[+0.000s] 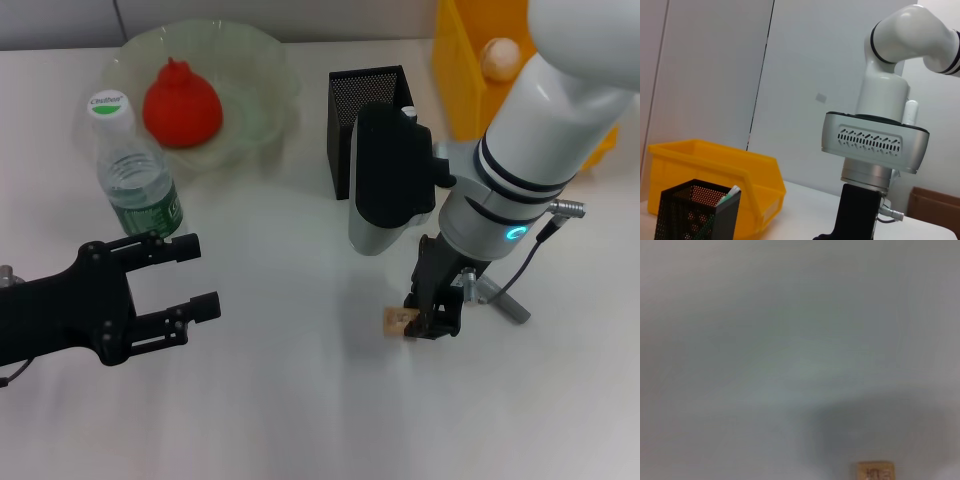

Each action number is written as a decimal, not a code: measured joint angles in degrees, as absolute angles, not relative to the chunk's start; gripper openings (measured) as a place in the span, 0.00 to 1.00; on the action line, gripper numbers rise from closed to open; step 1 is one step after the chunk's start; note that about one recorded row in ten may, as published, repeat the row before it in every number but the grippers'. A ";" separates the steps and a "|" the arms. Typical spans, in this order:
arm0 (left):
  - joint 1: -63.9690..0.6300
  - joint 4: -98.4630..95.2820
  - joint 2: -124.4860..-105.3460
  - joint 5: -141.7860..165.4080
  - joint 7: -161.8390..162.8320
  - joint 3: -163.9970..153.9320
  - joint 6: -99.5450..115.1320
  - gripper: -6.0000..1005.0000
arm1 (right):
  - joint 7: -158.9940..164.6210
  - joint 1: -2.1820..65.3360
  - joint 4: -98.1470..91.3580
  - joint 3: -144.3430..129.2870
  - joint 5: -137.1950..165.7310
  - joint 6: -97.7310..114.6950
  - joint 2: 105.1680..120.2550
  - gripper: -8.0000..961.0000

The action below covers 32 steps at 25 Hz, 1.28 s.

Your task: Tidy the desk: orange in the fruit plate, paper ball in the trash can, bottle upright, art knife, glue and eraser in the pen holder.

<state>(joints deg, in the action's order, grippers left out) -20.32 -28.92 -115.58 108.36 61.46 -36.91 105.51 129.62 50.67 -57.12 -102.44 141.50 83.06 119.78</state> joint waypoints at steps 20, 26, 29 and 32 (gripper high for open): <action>-20.29 -28.92 -115.54 108.28 61.37 -36.00 105.51 0.71 | 134.92 44.69 -71.53 -81.58 145.77 67.60 119.60 0.37; -20.28 -28.91 -115.51 108.27 61.49 -36.00 105.58 0.71 | 135.49 44.09 -73.41 -81.43 145.28 70.74 119.55 0.42; -20.17 -28.91 -115.49 108.27 61.50 -36.02 105.64 0.71 | 136.52 43.88 -76.18 -81.29 145.59 79.23 119.44 0.46; -20.18 -28.91 -115.49 108.27 61.51 -36.03 105.65 0.71 | 137.44 44.02 -76.43 -81.50 146.71 84.33 119.45 0.56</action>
<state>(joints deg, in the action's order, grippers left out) -20.18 -28.91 -115.49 108.27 61.51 -36.03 105.65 137.44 44.02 -76.43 -81.50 146.71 84.33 119.45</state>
